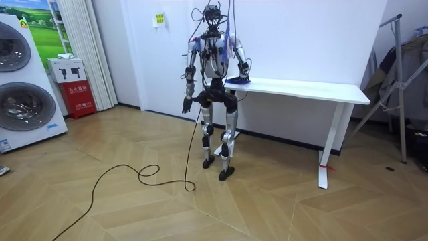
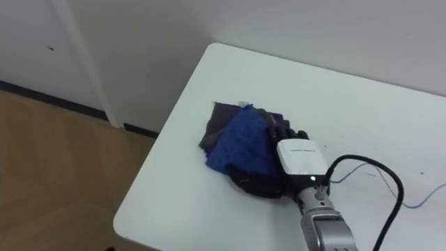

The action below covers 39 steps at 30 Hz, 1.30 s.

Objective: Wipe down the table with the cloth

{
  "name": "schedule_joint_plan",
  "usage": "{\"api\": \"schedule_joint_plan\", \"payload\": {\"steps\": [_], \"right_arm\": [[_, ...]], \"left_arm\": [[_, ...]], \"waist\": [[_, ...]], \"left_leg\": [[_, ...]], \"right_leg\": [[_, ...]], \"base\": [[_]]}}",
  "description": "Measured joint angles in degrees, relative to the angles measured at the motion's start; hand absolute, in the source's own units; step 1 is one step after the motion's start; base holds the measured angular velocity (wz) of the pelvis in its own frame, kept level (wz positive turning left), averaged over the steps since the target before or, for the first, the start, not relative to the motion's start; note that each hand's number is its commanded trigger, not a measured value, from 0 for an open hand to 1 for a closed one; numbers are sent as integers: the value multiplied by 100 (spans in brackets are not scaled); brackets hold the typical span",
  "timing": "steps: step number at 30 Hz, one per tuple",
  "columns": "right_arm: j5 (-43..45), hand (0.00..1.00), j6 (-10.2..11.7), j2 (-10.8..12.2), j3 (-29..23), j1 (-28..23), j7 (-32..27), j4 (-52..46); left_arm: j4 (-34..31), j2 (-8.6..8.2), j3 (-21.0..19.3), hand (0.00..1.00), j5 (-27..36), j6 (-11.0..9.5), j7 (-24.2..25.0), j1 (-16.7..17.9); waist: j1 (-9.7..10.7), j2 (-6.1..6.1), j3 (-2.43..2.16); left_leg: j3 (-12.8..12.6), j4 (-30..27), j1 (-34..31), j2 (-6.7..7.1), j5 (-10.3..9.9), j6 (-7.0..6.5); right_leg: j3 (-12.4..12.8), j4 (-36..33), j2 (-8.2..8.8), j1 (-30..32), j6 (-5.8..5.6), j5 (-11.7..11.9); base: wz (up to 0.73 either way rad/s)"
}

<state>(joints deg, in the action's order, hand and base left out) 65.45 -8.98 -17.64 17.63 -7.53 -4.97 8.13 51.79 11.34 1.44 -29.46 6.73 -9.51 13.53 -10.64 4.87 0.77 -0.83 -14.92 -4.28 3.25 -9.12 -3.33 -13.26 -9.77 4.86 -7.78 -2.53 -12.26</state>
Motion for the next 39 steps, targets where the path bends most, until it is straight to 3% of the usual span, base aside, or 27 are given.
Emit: {"api": "schedule_joint_plan", "payload": {"steps": [1, 8, 10, 14, 20, 25, 27, 35, 39], "right_arm": [[0, 99, -27, 0, 19, 8, 10, 0], [33, 100, -212, 55, 88, 245, -76, 119], [33, 100, -222, 56, 84, 358, -186, 246], [28, 100, -213, 50, 42, 476, -542, 512], [-157, 100, 68, 59, 19, 383, -681, 483], [-229, 100, 171, 59, -33, 373, -697, 594], [-320, 100, 317, 58, -138, 408, -713, 692], [-1093, 100, 411, 59, -145, 531, -813, 945], [-1718, 100, 383, 272, -130, 669, -884, 1122]], "left_arm": [[0, 0, 3, 0, 0, 7, 0, 0], [-33, -15, -7, 0, -16, 39, 7, 8], [-97, -16, -7, 0, -32, 39, 7, 22], [-115, -16, -10, 0, -55, 39, 7, 108], [-113, -6, -19, 0, -12, 43, 6, 334], [-114, -26, -121, 0, 0, 34, 18, 308], [-114, -30, -168, 0, 3, 32, 19, 277], [-114, -50, -224, 0, 7, 35, 85, 225], [-106, -53, 87, 0, 90, 72, 104, 222]], "waist": [[-1, 0, 0], [-18, -2, 0], [-5, 11, -16], [-29, 18, -40], [-31, 63, -75], [-20, 59, -81], [-20, 48, -84], [46, 29, -74], [92, -53, -55]], "left_leg": [[1, 0, 2, 0, 0, 0], [39, 2, 84, -39, -8, 11], [107, -11, 90, -31, -25, 17], [236, -39, 103, 49, -23, 17], [278, -37, 111, 59, -14, 17], [285, -31, 190, 56, -16, 17], [284, -32, 189, 54, -16, 16], [284, -69, 197, 68, -16, 16], [252, -75, 192, 51, -25, 10]], "right_leg": [[-9, 0, 0, -2, 0, 0], [-255, 1, 3, -100, 0, 0], [-412, -2, 4, -139, 0, 0], [-475, 12, 3, -221, -1, 0], [-475, 7, 2, -247, -1, 0], [-449, 15, 5, -332, -1, 0], [-463, 16, 10, -332, -1, 0], [-423, 5, 3, -362, -1, 0], [-403, 9, 4, -346, -1, 0]], "base": [[0], [3], [16], [17], [4], [0], [0], [0], [-4]]}}
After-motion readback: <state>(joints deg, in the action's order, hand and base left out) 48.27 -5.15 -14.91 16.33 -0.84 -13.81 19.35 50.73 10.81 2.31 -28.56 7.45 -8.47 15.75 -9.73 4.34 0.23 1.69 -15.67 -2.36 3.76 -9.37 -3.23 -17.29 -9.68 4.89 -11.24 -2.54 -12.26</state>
